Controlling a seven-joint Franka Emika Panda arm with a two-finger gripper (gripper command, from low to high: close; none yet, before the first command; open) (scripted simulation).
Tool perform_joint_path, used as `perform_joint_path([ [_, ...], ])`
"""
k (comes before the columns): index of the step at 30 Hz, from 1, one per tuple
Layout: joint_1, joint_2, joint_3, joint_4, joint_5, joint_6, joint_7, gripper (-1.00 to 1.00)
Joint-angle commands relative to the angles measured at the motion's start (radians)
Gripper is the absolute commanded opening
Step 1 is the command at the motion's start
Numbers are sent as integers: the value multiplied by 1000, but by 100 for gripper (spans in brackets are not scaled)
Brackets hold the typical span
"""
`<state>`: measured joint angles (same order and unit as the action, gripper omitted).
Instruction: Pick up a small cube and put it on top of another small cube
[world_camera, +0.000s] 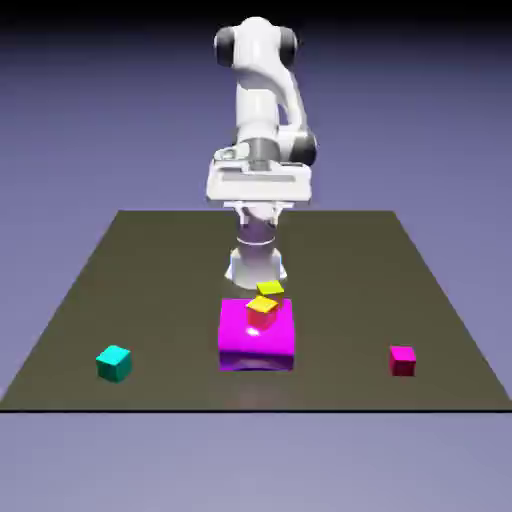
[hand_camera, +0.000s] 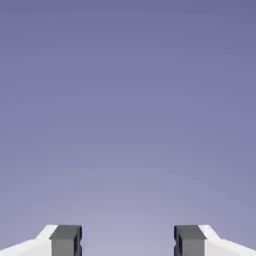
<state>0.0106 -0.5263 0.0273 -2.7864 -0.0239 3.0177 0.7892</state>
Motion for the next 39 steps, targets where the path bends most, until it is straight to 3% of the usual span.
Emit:
perform_joint_path([
  [1, -1, 36, 23, 20, -20, -16, 40, 0],
  [28, -32, 1015, 633, 549, -554, -448, 1118, 0],
  [35, 87, 1176, 480, 606, -704, -346, 1223, 0],
  [36, 87, 1176, 480, 606, -704, -346, 1223, -100],
  [39, 34, 1104, 549, 580, -637, -392, 1176, -100],
])
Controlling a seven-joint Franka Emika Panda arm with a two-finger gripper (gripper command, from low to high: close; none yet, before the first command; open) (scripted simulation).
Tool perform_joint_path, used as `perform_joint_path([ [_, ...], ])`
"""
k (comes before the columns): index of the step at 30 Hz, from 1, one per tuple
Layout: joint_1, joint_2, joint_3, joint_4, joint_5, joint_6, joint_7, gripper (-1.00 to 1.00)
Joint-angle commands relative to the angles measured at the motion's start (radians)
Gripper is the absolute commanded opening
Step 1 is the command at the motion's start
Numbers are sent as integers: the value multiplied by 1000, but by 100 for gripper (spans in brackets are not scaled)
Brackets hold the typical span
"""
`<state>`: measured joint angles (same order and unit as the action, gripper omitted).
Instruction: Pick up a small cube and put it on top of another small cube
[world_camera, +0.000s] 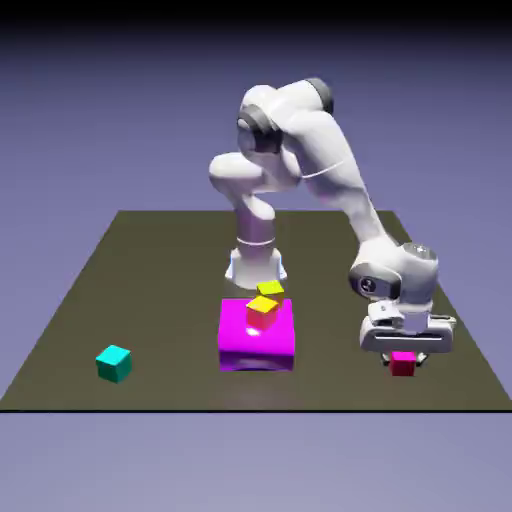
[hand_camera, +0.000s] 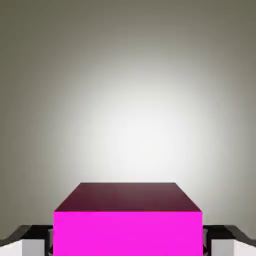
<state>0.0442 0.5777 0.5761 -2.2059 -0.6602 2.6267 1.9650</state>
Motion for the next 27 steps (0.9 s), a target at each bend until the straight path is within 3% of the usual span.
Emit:
perform_joint_path([
  [1, -27, -36, 34, -13, 33, -24, -23, -100],
  [4, -66, -89, 84, -32, 82, -57, -57, -100],
  [27, -149, -923, -375, -504, 691, -260, -801, -100],
])
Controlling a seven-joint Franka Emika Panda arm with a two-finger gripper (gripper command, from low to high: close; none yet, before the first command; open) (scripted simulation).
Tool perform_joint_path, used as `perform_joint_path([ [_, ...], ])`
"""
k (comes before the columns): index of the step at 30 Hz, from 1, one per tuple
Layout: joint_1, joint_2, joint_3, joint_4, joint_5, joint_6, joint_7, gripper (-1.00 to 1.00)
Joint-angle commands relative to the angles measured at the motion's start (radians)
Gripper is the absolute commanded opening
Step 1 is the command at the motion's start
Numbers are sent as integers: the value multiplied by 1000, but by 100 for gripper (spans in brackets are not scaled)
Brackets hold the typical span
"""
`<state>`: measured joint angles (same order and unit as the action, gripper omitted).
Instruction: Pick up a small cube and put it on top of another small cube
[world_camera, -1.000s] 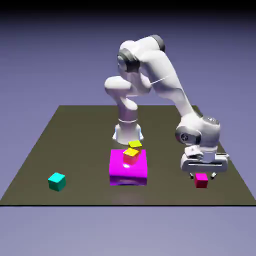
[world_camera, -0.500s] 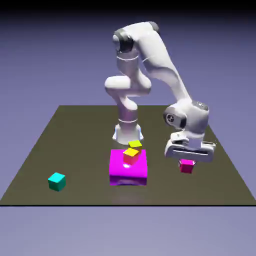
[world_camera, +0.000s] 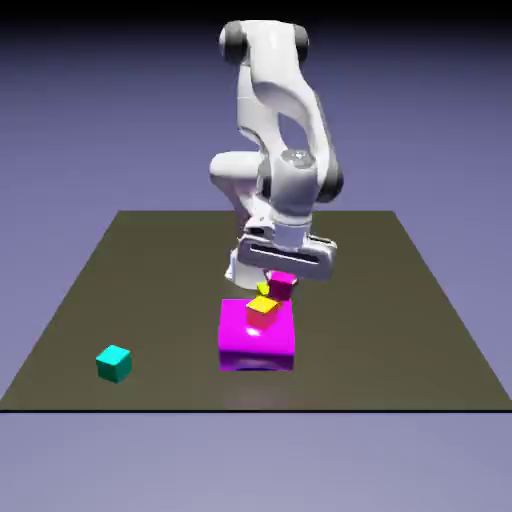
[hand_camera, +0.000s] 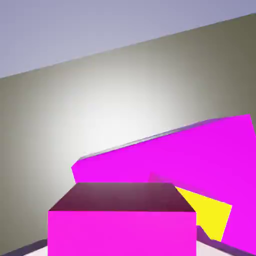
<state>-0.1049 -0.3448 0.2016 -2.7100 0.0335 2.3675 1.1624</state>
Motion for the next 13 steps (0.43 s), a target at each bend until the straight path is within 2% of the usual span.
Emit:
perform_joint_path([
  [1, -4, -36, -20, -21, 24, -9, -30, -100],
  [4, -7, -74, -41, -42, 51, -18, -64, -100],
  [10, -15, 113, -28, -100, 33, 225, -47, -100],
  [11, -15, 113, -28, -100, 33, 225, -47, 100],
  [13, -13, 80, -30, -89, 36, 182, -50, 100],
])
